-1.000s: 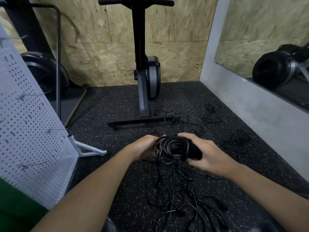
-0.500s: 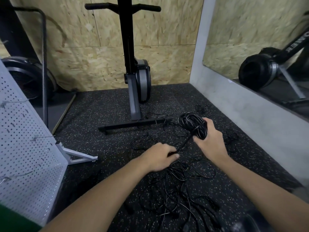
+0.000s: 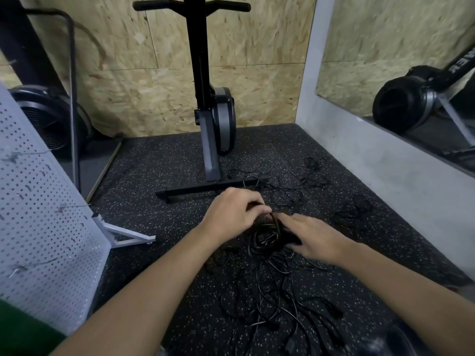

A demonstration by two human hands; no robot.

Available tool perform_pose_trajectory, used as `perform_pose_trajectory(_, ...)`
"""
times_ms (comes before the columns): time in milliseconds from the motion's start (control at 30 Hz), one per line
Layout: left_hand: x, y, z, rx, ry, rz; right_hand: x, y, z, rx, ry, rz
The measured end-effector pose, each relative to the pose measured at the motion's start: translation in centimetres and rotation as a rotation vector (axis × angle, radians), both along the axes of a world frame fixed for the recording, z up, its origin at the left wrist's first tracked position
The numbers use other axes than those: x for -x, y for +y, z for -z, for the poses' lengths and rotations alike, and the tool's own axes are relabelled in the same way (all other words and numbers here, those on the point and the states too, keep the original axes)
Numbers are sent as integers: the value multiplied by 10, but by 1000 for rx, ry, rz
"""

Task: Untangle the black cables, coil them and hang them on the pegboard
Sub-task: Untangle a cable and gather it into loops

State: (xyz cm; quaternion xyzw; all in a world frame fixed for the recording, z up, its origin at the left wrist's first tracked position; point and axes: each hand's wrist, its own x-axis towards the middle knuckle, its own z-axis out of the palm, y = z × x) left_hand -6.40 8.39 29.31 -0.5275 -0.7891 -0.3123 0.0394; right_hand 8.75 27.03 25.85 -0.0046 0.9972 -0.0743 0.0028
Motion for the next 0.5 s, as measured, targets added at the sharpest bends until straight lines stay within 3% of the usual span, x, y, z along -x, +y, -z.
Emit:
perform_pose_trajectory(167, 14, -8, 3, -139, -413, -144, -3, -25, -13, 181, 69, -53)
perform_pose_trajectory(333, 23, -11, 14, -63, -561, -130, -4, -30, -18, 71, 105, -93)
perform_pose_trajectory(500, 28, -18, 18, -45, -729, -46, -2, -24, -11, 119, 189, -136)
